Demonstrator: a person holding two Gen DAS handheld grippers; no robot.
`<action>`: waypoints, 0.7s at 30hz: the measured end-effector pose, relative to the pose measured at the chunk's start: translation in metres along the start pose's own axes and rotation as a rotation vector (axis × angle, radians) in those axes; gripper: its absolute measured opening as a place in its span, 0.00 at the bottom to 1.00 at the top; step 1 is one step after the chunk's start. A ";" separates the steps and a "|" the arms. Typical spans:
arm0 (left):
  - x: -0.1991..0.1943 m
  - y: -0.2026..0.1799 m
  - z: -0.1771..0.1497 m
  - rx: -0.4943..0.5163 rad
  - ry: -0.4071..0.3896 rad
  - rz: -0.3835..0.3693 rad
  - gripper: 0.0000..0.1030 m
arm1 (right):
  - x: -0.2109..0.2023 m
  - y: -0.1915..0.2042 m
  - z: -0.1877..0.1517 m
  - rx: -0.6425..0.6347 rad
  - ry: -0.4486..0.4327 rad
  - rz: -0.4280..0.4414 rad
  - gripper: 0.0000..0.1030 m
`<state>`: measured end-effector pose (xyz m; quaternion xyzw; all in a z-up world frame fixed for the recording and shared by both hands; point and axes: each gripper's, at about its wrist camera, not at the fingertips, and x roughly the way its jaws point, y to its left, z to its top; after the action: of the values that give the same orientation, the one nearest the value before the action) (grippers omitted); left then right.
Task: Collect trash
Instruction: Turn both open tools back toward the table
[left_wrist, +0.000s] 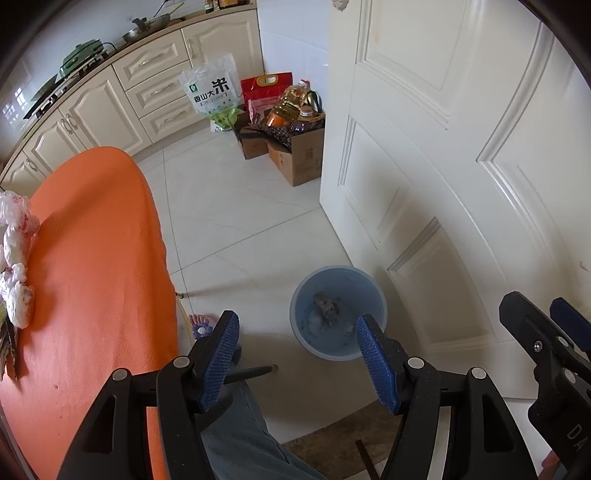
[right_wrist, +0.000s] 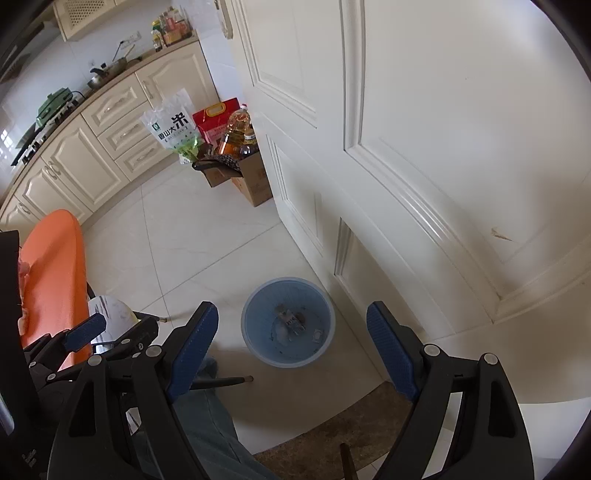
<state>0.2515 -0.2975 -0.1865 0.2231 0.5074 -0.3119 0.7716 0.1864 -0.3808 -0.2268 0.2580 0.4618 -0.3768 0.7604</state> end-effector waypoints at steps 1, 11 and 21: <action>-0.003 0.000 -0.001 -0.001 -0.001 -0.003 0.60 | -0.001 0.001 0.002 -0.002 -0.002 -0.001 0.82; -0.045 0.012 -0.023 -0.024 -0.049 -0.010 0.60 | -0.029 0.008 -0.003 -0.032 -0.044 0.009 0.83; -0.110 0.050 -0.076 -0.105 -0.155 0.016 0.67 | -0.079 0.044 -0.024 -0.106 -0.133 0.084 0.85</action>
<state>0.2061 -0.1837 -0.1132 0.1619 0.4601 -0.2949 0.8216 0.1873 -0.3113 -0.1649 0.2110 0.4184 -0.3359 0.8170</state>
